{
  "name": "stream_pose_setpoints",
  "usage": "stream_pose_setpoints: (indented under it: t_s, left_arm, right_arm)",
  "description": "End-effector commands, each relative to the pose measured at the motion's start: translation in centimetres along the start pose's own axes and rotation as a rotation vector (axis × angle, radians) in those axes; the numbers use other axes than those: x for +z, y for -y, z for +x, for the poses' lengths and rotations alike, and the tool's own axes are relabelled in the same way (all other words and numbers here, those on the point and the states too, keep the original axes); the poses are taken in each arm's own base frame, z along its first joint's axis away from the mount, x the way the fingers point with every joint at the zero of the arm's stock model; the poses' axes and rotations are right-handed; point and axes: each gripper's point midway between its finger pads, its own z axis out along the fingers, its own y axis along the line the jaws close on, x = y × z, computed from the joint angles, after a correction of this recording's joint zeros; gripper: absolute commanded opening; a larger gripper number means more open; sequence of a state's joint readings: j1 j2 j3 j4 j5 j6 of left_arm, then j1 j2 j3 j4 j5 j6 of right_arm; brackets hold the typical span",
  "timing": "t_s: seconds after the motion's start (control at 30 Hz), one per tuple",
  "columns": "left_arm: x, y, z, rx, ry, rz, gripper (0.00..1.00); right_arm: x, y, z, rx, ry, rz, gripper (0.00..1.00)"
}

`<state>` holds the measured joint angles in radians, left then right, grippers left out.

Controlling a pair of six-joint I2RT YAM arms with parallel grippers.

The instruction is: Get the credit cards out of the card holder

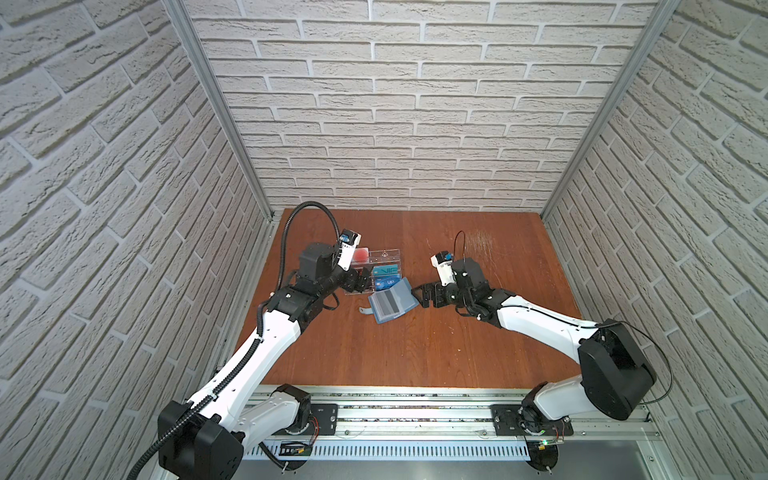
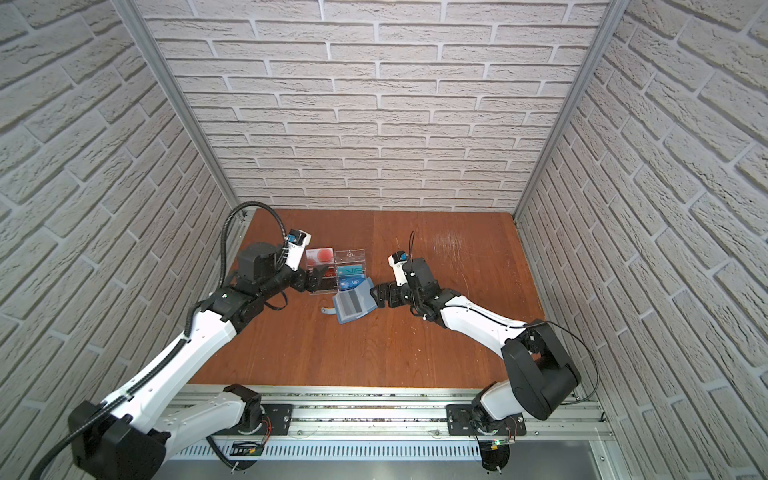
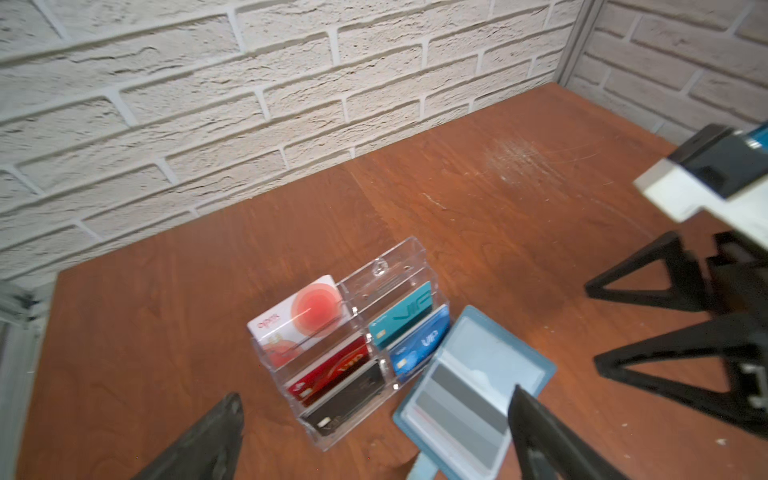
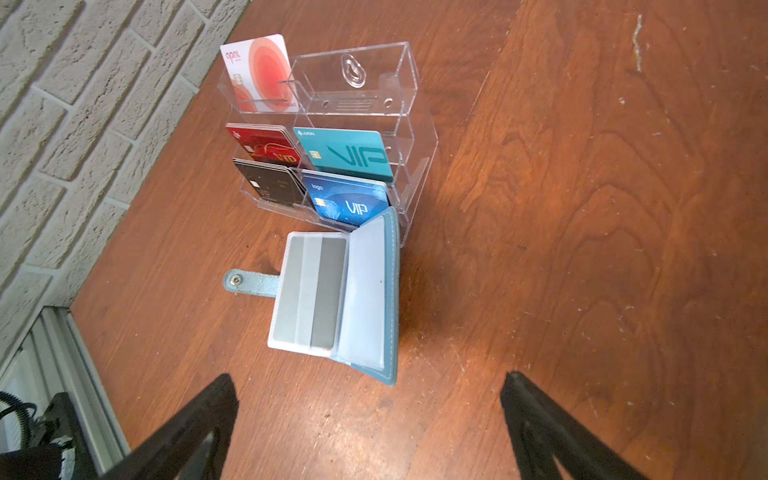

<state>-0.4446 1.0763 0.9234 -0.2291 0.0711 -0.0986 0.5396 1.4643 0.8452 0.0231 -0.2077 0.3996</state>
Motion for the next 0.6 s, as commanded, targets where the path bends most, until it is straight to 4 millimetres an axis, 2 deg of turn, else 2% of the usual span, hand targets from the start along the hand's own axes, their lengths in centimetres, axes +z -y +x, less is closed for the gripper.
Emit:
stream_pose_setpoints:
  t_s: [0.0,0.1,0.23,0.37,0.57]
  left_arm:
    - [1.0,1.6,0.4,-0.177,0.013,0.026,0.98]
    - [2.3,3.2,1.6,-0.237,-0.001,0.089,0.98]
    - [3.1,3.3,3.0,-0.341,-0.006,0.100,0.98]
    - [3.2,2.0,4.3,-0.433,-0.006,0.020,0.98]
    - [3.7,1.5,6.6,-0.495,-0.064,-0.003,0.98]
  right_arm:
    - [0.4,-1.2,-0.2,-0.028,0.003,-0.065,1.00]
    - [1.0,-1.6,0.4,-0.051,-0.030,-0.068,1.00]
    - [2.2,-1.3,1.3,-0.059,-0.072,-0.049,1.00]
    - [3.3,-1.4,2.0,-0.057,-0.104,-0.058,1.00]
    - [5.0,-1.9,2.9,-0.052,-0.143,-0.082,1.00]
